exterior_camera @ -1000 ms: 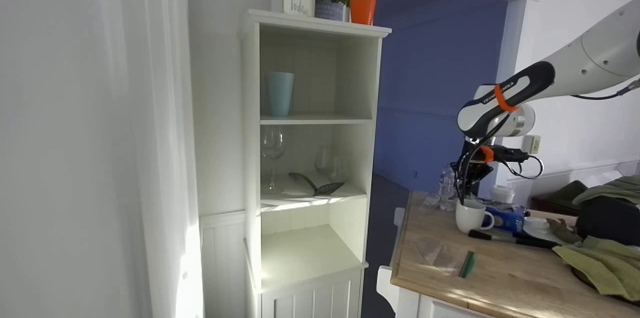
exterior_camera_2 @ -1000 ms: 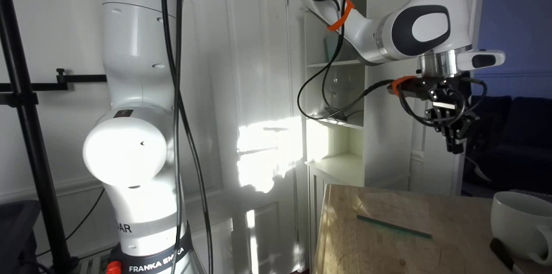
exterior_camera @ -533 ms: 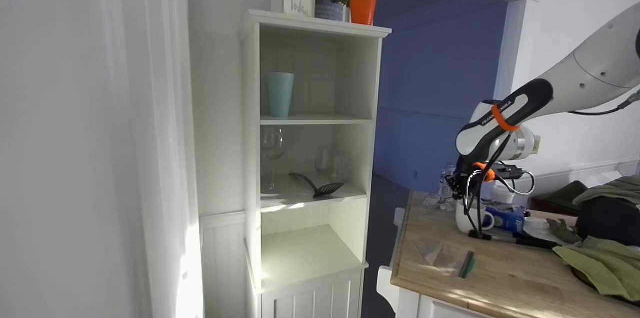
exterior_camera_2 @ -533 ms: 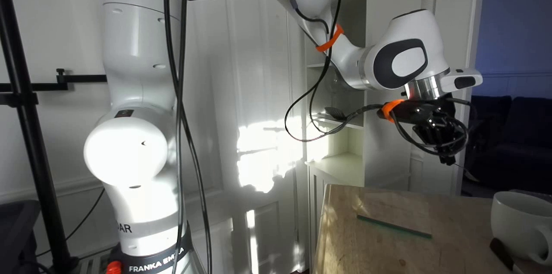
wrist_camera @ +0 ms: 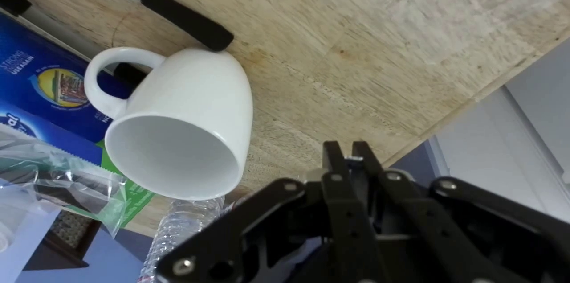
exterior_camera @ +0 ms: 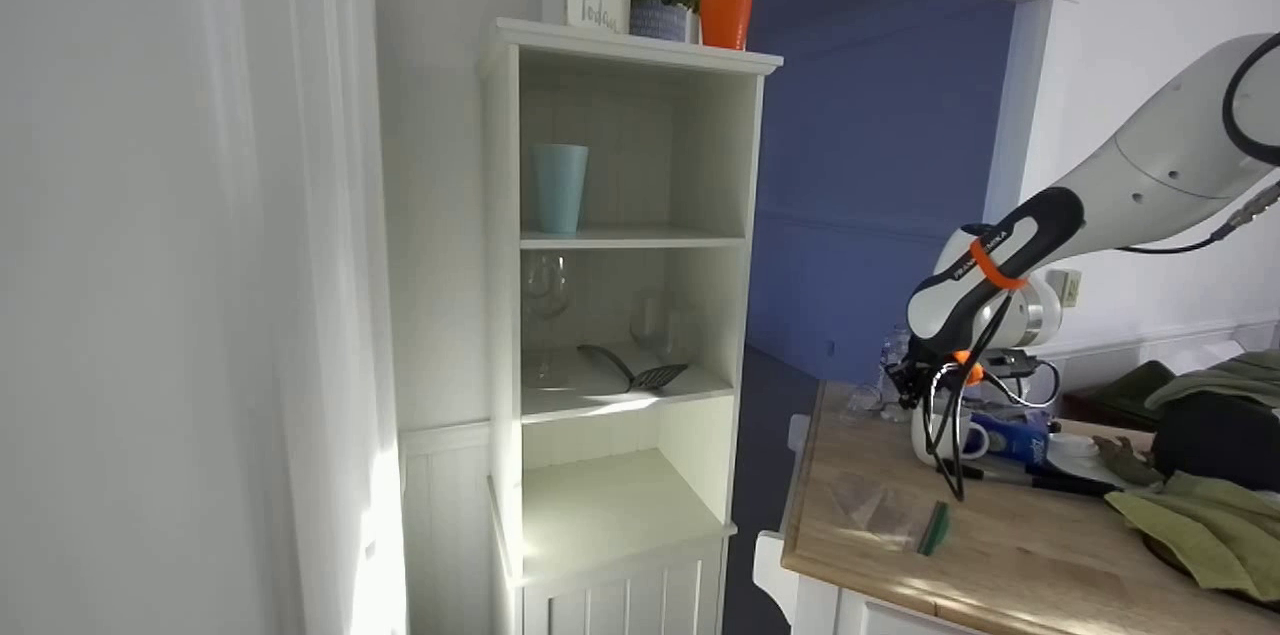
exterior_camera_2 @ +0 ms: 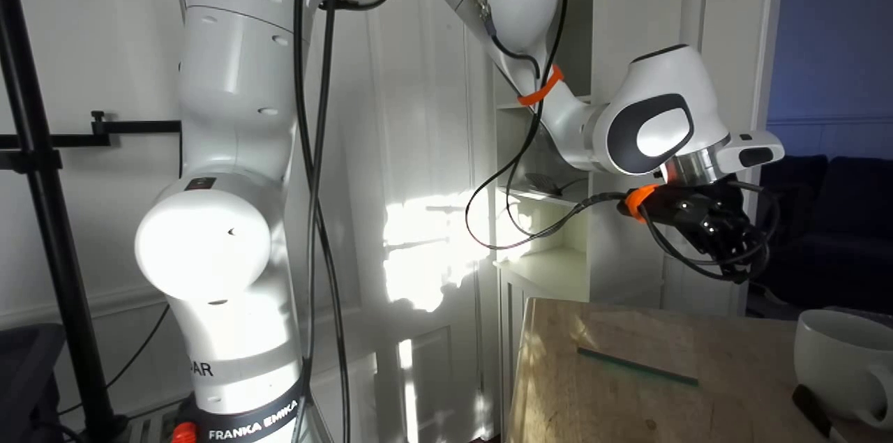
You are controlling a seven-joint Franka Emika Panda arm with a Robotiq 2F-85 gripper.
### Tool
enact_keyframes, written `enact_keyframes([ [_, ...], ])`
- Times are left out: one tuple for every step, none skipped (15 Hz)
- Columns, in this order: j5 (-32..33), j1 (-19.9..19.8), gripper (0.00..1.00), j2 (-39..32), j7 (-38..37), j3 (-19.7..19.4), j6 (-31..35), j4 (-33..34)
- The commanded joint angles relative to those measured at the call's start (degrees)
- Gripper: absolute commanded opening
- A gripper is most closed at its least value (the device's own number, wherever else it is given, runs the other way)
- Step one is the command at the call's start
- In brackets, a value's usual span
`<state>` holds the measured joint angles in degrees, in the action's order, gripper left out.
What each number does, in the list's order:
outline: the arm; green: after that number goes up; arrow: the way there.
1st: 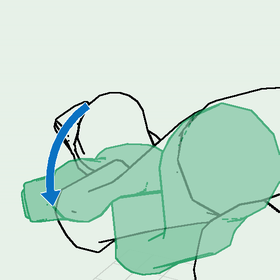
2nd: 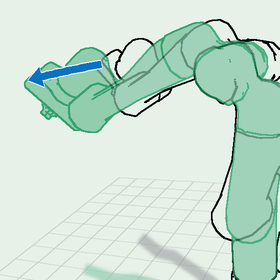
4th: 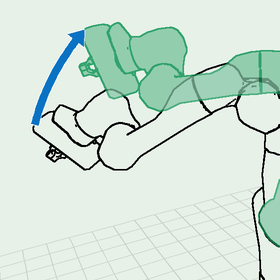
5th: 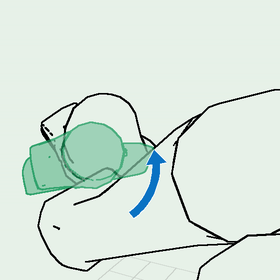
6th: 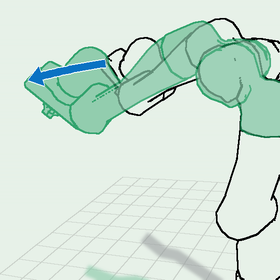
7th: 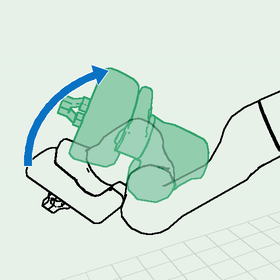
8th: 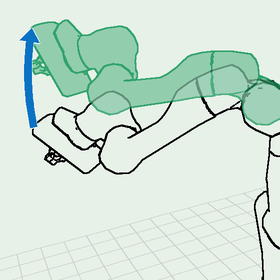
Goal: Pick up the silver teaspoon from the white mug and put it on the table
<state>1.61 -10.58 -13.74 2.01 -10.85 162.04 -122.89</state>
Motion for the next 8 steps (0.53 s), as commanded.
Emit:
enact_keyframes([
  [0.2,-0.1,0.10,0.1,-0.2,0.1,-0.2,0.2],
  [0.2,-0.1,0.03,0.1,-0.2,0.1,-0.2,0.2],
  [1.1,0.4,0.03,-1.8,-1.6,-0.6,3.2,1.1],
  [0.5,0.6,0.03,-2.8,-1.6,-0.1,5.4,1.1],
  [0.7,0.9,0.03,-3.8,-2.0,-0.1,7.4,1.2],
  [1.4,1.6,0.03,-5.4,-2.9,-0.6,9.9,1.4],
  [1.7,2.2,0.03,-6.6,-3.4,-1.1,11.6,1.7],
  [1.9,3.0,0.03,-7.9,-4.1,-1.9,13.2,2.0],
])
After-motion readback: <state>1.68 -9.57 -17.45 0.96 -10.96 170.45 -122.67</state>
